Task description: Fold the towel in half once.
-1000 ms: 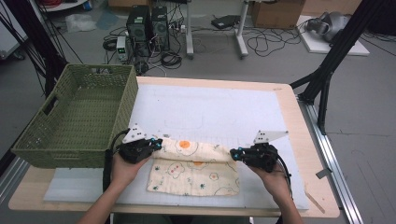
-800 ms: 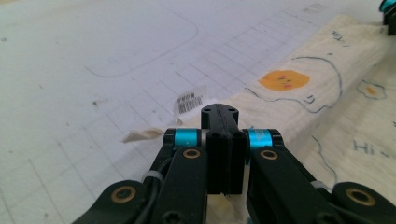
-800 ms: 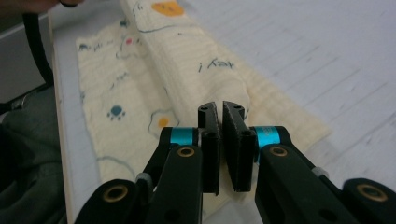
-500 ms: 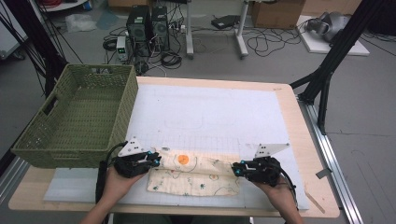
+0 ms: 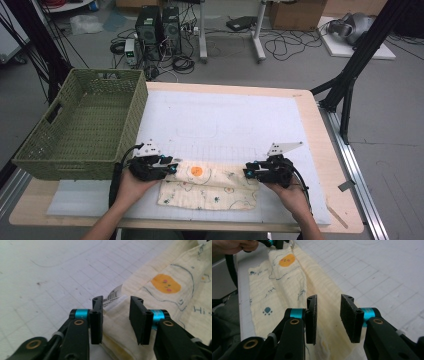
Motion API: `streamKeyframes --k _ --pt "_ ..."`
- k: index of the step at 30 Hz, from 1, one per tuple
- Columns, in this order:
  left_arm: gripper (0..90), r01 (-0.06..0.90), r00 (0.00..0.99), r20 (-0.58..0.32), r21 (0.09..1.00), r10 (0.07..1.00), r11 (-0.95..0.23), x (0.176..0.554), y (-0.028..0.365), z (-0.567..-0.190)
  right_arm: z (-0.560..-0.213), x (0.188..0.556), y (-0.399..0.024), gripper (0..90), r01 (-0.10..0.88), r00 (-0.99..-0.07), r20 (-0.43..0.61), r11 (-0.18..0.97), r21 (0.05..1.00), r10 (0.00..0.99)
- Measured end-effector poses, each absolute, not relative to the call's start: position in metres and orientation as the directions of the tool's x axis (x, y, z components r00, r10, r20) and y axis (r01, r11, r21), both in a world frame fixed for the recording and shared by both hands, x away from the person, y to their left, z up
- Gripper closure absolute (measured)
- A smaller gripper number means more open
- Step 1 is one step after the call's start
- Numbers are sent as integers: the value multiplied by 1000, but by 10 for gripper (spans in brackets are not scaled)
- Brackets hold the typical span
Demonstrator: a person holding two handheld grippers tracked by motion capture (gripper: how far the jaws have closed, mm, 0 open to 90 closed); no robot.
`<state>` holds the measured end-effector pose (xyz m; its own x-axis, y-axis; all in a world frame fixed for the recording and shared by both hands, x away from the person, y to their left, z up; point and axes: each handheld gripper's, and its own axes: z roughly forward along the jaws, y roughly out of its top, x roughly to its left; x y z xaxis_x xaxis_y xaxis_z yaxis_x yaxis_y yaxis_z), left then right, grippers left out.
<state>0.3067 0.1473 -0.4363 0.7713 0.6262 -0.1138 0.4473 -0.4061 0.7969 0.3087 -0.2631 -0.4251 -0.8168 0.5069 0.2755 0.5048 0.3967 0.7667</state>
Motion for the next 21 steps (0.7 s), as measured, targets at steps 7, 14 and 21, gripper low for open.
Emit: streamKeyframes --k 7,14,21 --pt "880 430 806 -109 783 582 -449 302 146 -439 -432 299 -259 679 513 -826 305 408 755 473" --pt "896 402 804 -91 811 588 -424 291 156 -428 -434 291 -255 700 502 -841 307 432 749 445" --pt "837 378 796 -78 839 601 -391 281 170 -414 -435 277 -253 707 493 -854 307 469 732 419"
